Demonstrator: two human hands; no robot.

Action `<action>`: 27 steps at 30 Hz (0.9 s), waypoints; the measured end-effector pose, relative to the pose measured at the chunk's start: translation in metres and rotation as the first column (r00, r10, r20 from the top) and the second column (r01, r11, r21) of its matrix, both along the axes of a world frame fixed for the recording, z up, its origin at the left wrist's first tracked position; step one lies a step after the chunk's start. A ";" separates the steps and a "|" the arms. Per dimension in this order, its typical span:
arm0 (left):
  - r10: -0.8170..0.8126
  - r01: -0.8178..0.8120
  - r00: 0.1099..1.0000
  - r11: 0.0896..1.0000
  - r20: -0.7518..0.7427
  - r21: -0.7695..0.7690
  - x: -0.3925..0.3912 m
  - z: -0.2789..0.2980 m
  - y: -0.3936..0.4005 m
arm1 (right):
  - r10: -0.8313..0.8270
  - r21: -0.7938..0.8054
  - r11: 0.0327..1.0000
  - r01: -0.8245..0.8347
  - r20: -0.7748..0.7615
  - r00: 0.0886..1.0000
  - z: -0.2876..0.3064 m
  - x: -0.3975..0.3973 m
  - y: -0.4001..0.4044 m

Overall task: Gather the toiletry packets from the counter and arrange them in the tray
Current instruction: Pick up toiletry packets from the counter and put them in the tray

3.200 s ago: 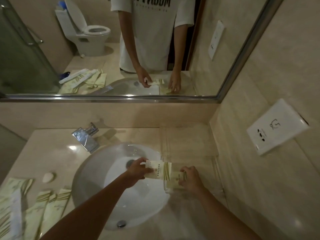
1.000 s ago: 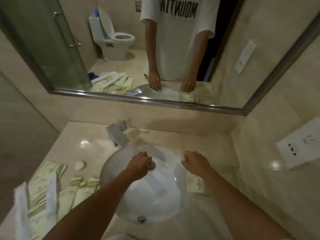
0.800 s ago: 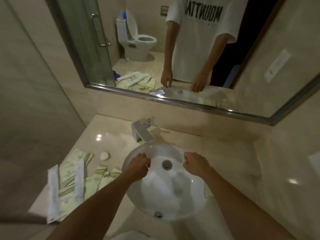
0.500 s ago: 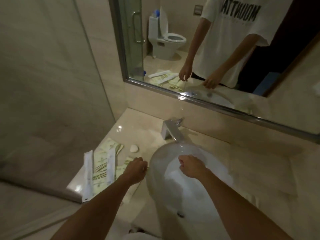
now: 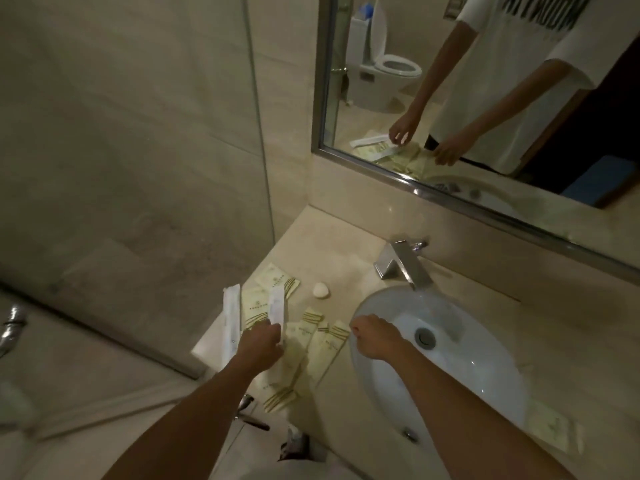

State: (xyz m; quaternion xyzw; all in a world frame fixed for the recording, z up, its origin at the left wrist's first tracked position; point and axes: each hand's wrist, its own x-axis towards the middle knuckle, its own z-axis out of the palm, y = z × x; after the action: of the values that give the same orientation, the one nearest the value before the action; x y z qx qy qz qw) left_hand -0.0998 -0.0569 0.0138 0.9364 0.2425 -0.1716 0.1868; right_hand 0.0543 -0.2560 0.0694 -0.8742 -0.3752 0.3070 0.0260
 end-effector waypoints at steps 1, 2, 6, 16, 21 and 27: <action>0.019 -0.020 0.999 1.000 -0.028 -0.016 -0.009 -0.007 0.014 | 0.003 -0.012 1.000 -0.003 -0.026 1.000 -0.012 -0.006 0.017; 0.021 -0.022 0.999 1.000 -0.032 -0.021 -0.011 -0.009 0.014 | -0.004 -0.028 1.000 0.003 -0.030 1.000 -0.012 -0.009 0.018; 0.052 -0.055 0.998 0.994 -0.036 -0.093 -0.017 -0.019 0.021 | 0.025 -0.056 0.998 -0.026 -0.017 1.000 -0.032 -0.015 0.032; -0.073 0.077 0.987 0.997 0.140 -0.018 0.002 -0.010 -0.005 | 0.153 0.103 0.980 -0.169 0.145 0.977 -0.059 -0.031 0.017; -0.155 0.155 0.988 0.981 -0.005 0.114 0.011 -0.020 -0.022 | 0.111 0.177 0.973 -0.145 0.193 0.975 -0.072 -0.037 0.015; -0.059 0.061 0.998 0.992 -0.018 0.112 0.018 -0.027 -0.035 | 0.083 0.115 0.988 -0.106 0.186 0.979 -0.075 -0.032 0.008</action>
State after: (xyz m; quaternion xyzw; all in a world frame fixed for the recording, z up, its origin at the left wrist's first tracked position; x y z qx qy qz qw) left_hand -0.0819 -0.0922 -0.0132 0.9510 0.2249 -0.1703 0.1267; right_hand 0.0220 -0.2478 -0.0051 -0.8764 -0.4356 0.2032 0.0314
